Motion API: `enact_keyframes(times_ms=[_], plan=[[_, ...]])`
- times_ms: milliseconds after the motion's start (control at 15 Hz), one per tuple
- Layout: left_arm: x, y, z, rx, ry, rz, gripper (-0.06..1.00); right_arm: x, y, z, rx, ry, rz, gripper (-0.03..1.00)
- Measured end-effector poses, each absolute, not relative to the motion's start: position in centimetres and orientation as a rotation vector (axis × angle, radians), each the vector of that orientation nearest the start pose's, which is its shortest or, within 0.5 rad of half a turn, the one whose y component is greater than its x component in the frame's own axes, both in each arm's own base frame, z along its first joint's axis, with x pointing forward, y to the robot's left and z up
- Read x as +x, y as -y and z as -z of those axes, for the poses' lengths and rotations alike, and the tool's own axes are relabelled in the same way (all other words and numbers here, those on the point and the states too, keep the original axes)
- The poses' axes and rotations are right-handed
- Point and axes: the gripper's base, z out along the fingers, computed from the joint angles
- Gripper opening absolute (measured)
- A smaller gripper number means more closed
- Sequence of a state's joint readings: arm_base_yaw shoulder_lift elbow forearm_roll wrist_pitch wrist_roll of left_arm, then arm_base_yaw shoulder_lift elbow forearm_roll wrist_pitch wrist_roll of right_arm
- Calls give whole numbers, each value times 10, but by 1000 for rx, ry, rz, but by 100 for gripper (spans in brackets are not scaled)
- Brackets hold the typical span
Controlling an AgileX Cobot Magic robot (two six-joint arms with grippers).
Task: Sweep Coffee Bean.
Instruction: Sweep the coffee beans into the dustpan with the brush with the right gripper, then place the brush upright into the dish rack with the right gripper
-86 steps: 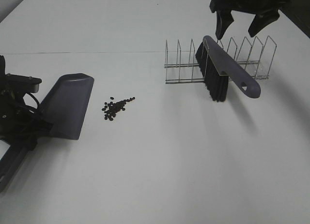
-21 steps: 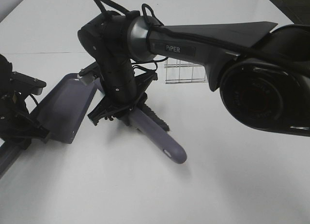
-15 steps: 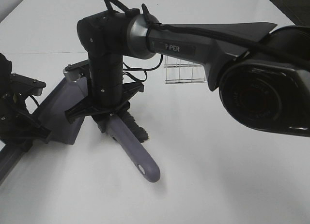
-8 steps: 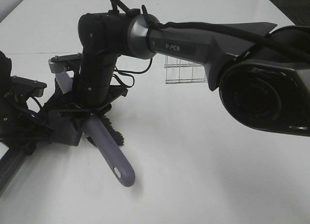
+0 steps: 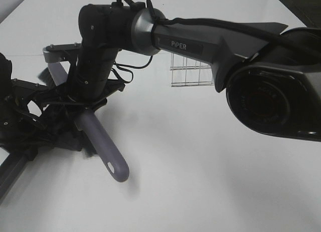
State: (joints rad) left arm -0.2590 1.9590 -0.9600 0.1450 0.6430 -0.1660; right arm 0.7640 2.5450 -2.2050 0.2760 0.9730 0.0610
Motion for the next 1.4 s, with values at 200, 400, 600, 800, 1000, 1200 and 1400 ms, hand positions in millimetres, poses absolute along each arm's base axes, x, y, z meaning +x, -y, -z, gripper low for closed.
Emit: enact_keyframes(times_ms=[200, 400, 600, 800, 1000, 1200, 1400], plan=[[307, 73, -94, 318, -3089, -124, 33, 380, -392, -151, -828, -2656, -582, 28], [307, 74, -94, 313, -3090, -122, 33, 382, -387, -167, -908, -2655, -475, 28], [307, 74, -94, 294, -3094, -111, 33, 383, -380, -183, -955, -2652, -364, 28], [306, 75, -94, 275, -3098, -97, 33, 382, -369, -200, -968, -2655, -267, 28], [306, 75, -94, 212, -3102, -94, 33, 390, -334, -235, -869, -2658, -242, 28], [306, 75, -94, 111, -3104, -89, 33, 393, -284, -247, -775, -2742, -181, 28], [306, 75, -94, 70, -3103, -84, 33, 377, -236, -258, -697, -2834, -136, 28]])
